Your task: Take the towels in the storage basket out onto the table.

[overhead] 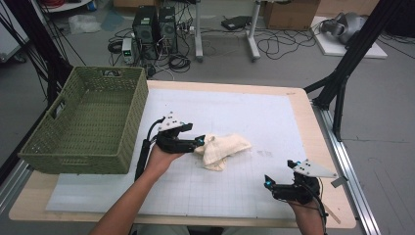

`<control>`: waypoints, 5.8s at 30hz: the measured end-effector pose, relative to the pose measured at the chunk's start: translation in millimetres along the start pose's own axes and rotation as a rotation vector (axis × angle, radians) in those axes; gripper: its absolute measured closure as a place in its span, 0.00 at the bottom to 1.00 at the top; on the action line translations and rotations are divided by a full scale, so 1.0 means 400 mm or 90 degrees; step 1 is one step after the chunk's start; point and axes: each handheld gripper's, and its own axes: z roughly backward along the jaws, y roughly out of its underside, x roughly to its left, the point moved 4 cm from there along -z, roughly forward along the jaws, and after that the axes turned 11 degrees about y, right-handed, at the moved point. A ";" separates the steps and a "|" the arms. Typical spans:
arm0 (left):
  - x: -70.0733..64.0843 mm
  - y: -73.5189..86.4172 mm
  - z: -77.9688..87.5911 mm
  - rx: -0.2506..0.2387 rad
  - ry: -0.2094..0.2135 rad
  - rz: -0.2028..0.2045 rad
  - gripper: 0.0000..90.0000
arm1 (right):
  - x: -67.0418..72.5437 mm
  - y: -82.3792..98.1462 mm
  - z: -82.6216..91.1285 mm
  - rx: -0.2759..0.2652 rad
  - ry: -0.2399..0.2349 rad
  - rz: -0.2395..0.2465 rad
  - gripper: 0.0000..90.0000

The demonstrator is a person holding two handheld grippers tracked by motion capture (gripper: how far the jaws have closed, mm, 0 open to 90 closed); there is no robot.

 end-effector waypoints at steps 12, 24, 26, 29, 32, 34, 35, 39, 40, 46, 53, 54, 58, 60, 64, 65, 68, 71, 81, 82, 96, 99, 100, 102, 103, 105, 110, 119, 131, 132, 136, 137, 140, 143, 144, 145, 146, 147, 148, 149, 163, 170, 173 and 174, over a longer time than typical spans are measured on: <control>-0.072 -0.022 -0.179 0.105 0.072 -0.046 0.40 | -0.010 0.006 0.001 0.002 0.001 -0.005 0.05; -0.036 -0.030 -0.146 0.069 0.073 -0.023 0.90 | -0.015 0.011 0.000 0.007 0.001 -0.012 0.05; -0.035 -0.039 -0.116 0.027 0.087 -0.005 0.89 | -0.013 0.010 -0.003 0.007 0.004 -0.010 0.05; -0.025 -0.039 -0.072 -0.022 0.084 0.014 0.88 | -0.007 0.002 -0.011 0.004 0.007 -0.008 0.05; -0.011 -0.028 -0.039 -0.046 0.071 0.030 0.88 | 0.008 -0.005 -0.028 0.011 -0.002 -0.008 0.05; -0.002 -0.016 -0.017 -0.049 0.055 0.035 0.88 | 0.022 -0.008 -0.040 0.018 -0.010 0.001 0.05; 0.001 -0.011 -0.007 -0.055 0.051 0.040 0.88 | 0.030 -0.010 -0.045 0.019 -0.016 0.005 0.05; 0.021 0.022 0.055 -0.066 -0.009 0.051 0.87 | 0.049 -0.019 -0.069 0.028 -0.025 0.019 0.05; 0.029 0.030 0.069 -0.063 -0.032 0.053 0.88 | 0.052 -0.020 -0.075 0.029 -0.027 0.020 0.05; 0.071 0.095 0.133 0.003 -0.121 0.046 0.89 | 0.061 -0.023 -0.094 0.035 -0.027 0.024 0.06; 0.091 0.090 0.177 -0.044 -0.138 0.075 0.55 | 0.071 -0.021 -0.103 0.042 -0.030 0.040 0.07; 0.092 0.079 0.179 -0.052 -0.130 0.075 0.53 | 0.072 -0.021 -0.102 0.041 -0.030 0.038 0.07; 0.107 0.041 0.158 -0.049 -0.112 0.056 0.51 | 0.067 -0.025 -0.097 0.031 -0.026 0.032 0.07; 0.116 0.042 0.129 -0.021 -0.091 0.075 0.50 | 0.064 -0.027 -0.095 0.028 -0.024 0.028 0.07; 0.113 0.081 0.075 0.068 -0.058 0.098 0.52 | 0.064 -0.033 -0.090 0.018 -0.025 0.024 0.08; 0.115 0.090 0.070 0.082 -0.057 0.110 0.59 | 0.065 -0.035 -0.089 0.017 -0.027 0.023 0.11; 0.107 0.108 0.071 0.071 -0.052 0.100 0.89 | 0.066 -0.037 -0.091 0.016 -0.041 0.029 0.18; 0.098 0.115 0.076 0.065 -0.037 0.095 0.99 | 0.071 -0.043 -0.098 0.019 -0.056 0.026 0.23; 0.074 0.116 0.089 0.028 -0.034 0.093 0.80 | 0.126 -0.120 -0.213 0.019 -0.111 0.054 0.30; 0.073 0.115 0.086 0.021 -0.024 0.108 0.73 | 0.137 -0.129 -0.235 0.020 -0.110 0.069 0.25; 0.079 0.145 0.061 0.088 -0.016 0.110 0.76 | 0.251 -0.177 -0.386 0.037 -0.206 0.120 0.65; 0.073 0.141 0.065 0.090 -0.016 0.103 0.80 | 0.262 -0.173 -0.377 0.030 -0.203 0.147 0.91; 0.070 0.137 0.067 0.083 -0.016 0.102 0.80 | 0.264 -0.173 -0.369 0.029 -0.204 0.147 0.92; 0.063 0.123 0.076 0.054 -0.012 0.110 0.72 | 0.261 -0.174 -0.348 0.019 -0.203 0.156 0.92; 0.059 0.115 0.079 0.035 -0.005 0.118 0.64 | 0.257 -0.173 -0.335 0.014 -0.199 0.159 0.92; 0.050 0.103 0.077 0.007 0.013 0.126 0.54 | 0.247 -0.171 -0.310 0.007 -0.188 0.172 0.92; 0.024 0.116 0.028 0.082 0.030 0.092 0.50 | 0.219 -0.163 -0.273 0.003 -0.172 0.173 0.92; 0.008 0.139 -0.013 0.160 0.023 0.033 0.97 | 0.202 -0.146 -0.254 0.007 -0.168 0.163 0.91; 0.057 0.101 0.066 0.026 -0.044 0.081 0.98 | 0.114 -0.129 -0.183 -0.026 -0.123 0.116 0.92; 0.060 0.101 0.071 0.020 -0.046 0.086 0.98 | 0.101 -0.124 -0.175 -0.028 -0.117 0.108 0.92; 0.065 0.105 0.096 0.012 -0.058 0.084 0.98 | 0.064 -0.103 -0.140 -0.032 -0.098 0.098 0.92; 0.065 0.107 0.101 0.012 -0.061 0.084 0.98 | 0.058 -0.097 -0.130 -0.032 -0.096 0.101 0.92; 0.063 0.110 0.120 0.010 -0.065 0.082 0.98 | 0.048 -0.076 -0.103 -0.023 -0.096 0.119 0.92; 0.055 0.123 0.137 0.018 -0.070 0.077 0.98 | 0.052 -0.052 -0.077 -0.016 -0.108 0.140 0.92; 0.054 0.129 0.142 0.022 -0.072 0.073 0.98 | 0.057 -0.045 -0.068 -0.021 -0.109 0.149 0.92; 0.052 0.135 0.146 0.034 -0.074 0.069 0.98 | 0.063 -0.038 -0.060 -0.022 -0.110 0.157 0.92; 0.049 0.140 0.151 0.035 -0.079 0.065 0.98 | 0.070 -0.032 -0.055 -0.022 -0.116 0.166 0.92; 0.047 0.144 0.155 0.038 -0.079 0.068 0.98 | 0.077 -0.026 -0.049 -0.016 -0.123 0.170 0.92; 0.045 0.147 0.160 0.037 -0.080 0.067 0.98 | 0.084 -0.019 -0.047 -0.010 -0.131 0.177 0.92; 0.043 0.151 0.164 0.038 -0.082 0.068 0.98 | 0.089 -0.012 -0.046 -0.004 -0.132 0.184 0.92; 0.044 0.186 0.176 0.041 -0.064 0.082 0.97 | 0.025 -0.092 -0.018 -0.084 -0.093 0.078 0.60; 0.045 0.184 0.176 0.033 -0.062 0.072 0.97 | 0.035 -0.173 -0.191 -0.034 -0.064 0.082 0.56; 0.046 0.184 0.176 0.026 -0.062 0.071 0.97 | 0.058 -0.182 -0.268 0.010 -0.072 0.090 0.55; 0.046 0.184 0.176 0.026 -0.061 0.071 0.97 | 0.066 -0.181 -0.291 0.026 -0.077 0.095 0.55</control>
